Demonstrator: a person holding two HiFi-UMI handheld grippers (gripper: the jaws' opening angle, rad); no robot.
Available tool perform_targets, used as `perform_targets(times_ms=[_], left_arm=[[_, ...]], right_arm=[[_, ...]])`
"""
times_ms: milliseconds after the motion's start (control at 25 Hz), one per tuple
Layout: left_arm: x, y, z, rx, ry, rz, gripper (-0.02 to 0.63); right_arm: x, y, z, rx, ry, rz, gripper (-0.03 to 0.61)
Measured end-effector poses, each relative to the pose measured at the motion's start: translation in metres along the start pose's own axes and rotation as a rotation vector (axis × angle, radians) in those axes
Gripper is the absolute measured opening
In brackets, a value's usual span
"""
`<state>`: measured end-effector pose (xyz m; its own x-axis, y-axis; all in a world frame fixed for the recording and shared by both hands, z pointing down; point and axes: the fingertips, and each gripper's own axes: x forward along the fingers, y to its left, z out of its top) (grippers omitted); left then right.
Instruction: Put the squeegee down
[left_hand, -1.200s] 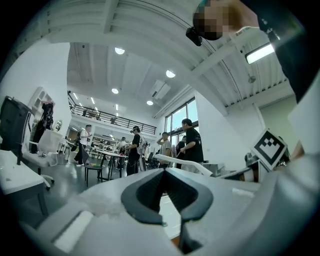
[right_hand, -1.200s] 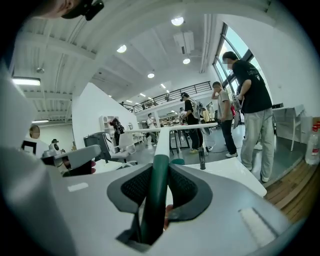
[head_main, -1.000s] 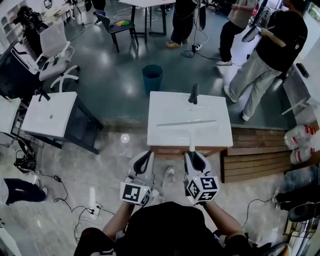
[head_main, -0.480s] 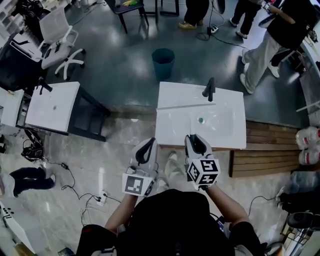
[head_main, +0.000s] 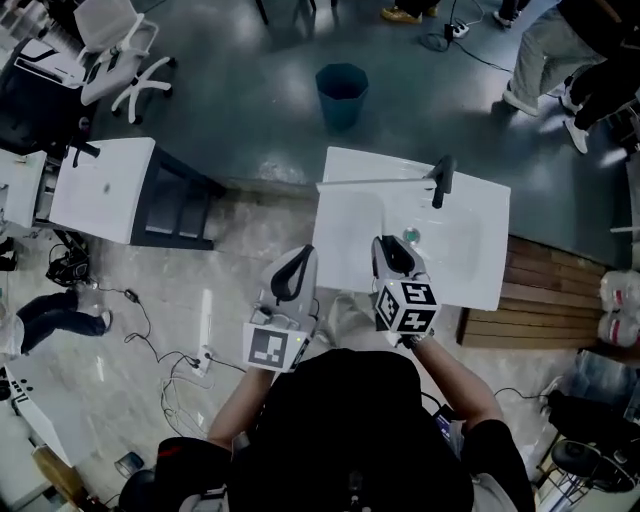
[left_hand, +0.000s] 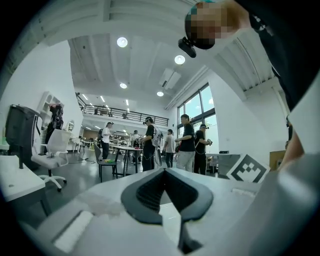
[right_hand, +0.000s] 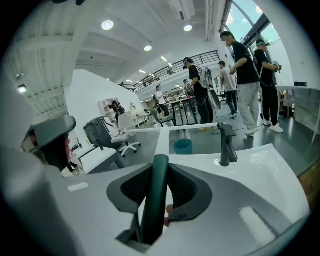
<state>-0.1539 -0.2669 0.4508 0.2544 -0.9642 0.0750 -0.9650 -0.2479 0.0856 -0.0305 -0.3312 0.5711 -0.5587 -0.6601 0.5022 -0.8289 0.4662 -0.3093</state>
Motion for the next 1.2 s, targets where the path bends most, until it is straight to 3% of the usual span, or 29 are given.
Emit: perform_targets(times_ms=[320, 720, 1200], left_arm=[[0.032, 0.009, 0.014, 0.032, -0.011, 0.035, 0.002], [0.075, 0.022, -0.001, 0.025, -0.014, -0.022, 0.002], [0.115, 0.066, -0.013, -0.038, 0.049, -0.244, 0.002]], right_arm=[[0.061, -0.018, -0.015, 0.048, 0.111, 0.008, 0.097], [0.119, -0.042, -0.032, 0.106, 0.149, -0.134, 0.097], [0.176, -0.03, -0.07, 0.17, 0.219, -0.327, 0.097]])
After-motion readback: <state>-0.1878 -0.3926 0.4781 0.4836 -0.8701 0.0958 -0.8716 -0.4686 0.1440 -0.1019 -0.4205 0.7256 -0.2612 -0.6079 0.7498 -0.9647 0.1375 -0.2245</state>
